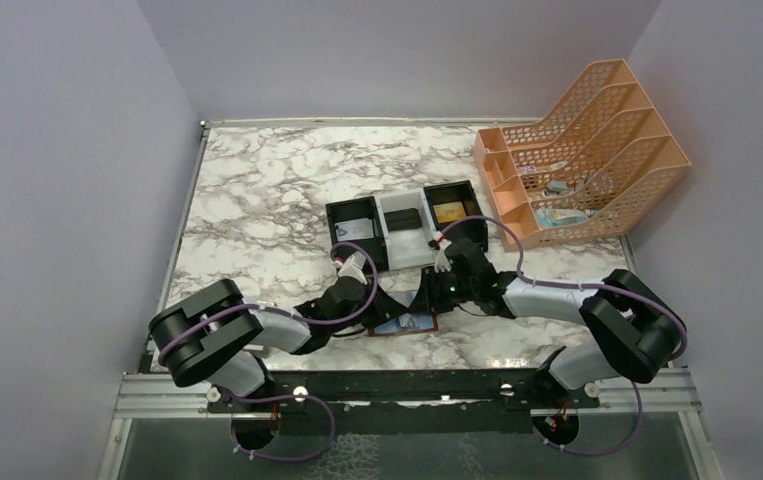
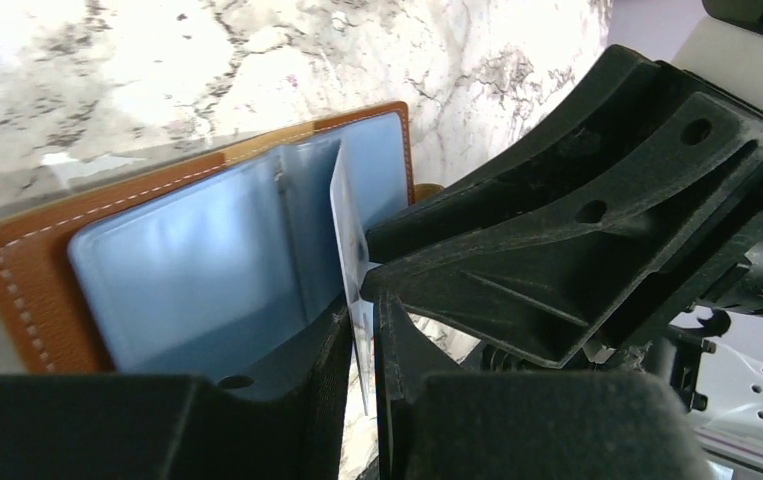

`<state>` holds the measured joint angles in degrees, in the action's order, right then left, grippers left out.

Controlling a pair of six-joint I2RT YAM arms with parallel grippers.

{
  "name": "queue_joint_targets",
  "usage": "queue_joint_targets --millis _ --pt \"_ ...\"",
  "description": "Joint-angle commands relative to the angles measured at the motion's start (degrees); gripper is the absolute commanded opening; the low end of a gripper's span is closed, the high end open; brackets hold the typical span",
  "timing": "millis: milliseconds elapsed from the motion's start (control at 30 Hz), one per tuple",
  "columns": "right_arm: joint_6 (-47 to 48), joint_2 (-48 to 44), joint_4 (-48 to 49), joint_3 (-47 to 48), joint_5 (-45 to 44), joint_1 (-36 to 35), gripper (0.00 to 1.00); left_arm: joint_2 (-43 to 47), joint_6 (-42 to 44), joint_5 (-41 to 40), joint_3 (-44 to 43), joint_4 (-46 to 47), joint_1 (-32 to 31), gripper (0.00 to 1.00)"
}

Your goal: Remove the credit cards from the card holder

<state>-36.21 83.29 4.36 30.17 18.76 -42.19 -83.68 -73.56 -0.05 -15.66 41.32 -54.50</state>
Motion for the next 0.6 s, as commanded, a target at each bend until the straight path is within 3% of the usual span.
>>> queue_joint_targets --millis 0,167,567 --pt "-0.49 1.26 -1.21 -2.45 -4.67 0.10 0.27 -1.10 2.40 2.64 -1.93 0.04 -0.21 0.14" --pt "0.62 -0.85 -2.62 -1.46 -6.37 0.14 0.28 1.87 1.08 0.06 0.96 -0.26 -0.17 0.00" --pt "2.10 -5.17 -0.27 0.31 1.41 0.38 0.37 11.39 5.37 -3.02 1.29 -12.69 -0.17 0.00"
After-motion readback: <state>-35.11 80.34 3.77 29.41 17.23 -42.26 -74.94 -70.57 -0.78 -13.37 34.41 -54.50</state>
